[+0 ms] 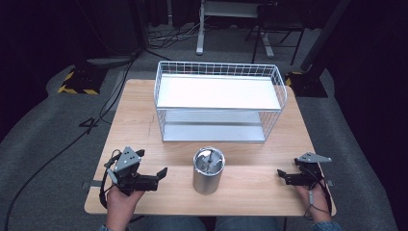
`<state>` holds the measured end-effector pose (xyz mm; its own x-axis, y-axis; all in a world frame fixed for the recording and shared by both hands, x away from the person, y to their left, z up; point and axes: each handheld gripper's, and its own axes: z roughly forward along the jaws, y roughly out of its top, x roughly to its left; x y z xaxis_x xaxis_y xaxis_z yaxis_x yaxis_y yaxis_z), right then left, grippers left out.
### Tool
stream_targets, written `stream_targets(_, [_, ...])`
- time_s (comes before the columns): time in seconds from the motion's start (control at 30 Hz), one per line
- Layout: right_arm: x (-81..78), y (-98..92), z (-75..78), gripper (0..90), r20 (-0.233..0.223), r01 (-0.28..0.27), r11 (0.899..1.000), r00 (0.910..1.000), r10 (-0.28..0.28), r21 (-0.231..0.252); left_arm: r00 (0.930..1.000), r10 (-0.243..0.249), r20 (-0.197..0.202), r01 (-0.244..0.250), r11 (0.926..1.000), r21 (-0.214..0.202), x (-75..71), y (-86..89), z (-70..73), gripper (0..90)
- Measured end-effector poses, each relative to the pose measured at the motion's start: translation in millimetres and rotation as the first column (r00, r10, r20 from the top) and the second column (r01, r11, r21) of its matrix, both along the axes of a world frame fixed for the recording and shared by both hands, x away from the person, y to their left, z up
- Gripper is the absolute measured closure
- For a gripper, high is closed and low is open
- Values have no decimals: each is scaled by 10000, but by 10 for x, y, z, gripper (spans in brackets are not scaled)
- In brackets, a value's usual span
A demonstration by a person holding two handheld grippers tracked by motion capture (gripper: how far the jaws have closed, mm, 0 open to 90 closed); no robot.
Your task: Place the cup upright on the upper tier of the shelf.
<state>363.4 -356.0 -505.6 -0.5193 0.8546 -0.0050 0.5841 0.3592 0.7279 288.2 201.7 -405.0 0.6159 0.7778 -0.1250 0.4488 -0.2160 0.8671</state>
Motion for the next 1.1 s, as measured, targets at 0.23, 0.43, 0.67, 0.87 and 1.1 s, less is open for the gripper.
stream_targets(0.23, [-7, 2, 0, 90, -3, 11, 10000, 10000, -11, 15, 9958, -853, 321, 838, 9954, 465, -87, -328, 121, 0])
stream_targets(0.43, [-12, 4, 1, 91, 8, 11, 10000, 10000, -11, 1, 9876, -1548, 253, 1545, 9879, 138, -152, -557, 155, 0])
stream_targets(0.67, [-12, 5, 1, 91, 15, 15, 10000, 10000, -15, 3, 9797, -1974, 344, 1978, 9802, -77, -206, -757, 148, 0])
stream_targets(0.87, [-12, 4, 1, 91, 18, 11, 10000, 10000, -11, 1, 9809, -1902, 399, 1917, 9807, -386, -196, -871, 112, 0])
stream_targets(1.1, [-14, 6, 1, 93, 30, 9, 10000, 10000, -9, -5, 9788, -2014, 383, 2030, 9781, -462, -188, -1007, 60, 0])
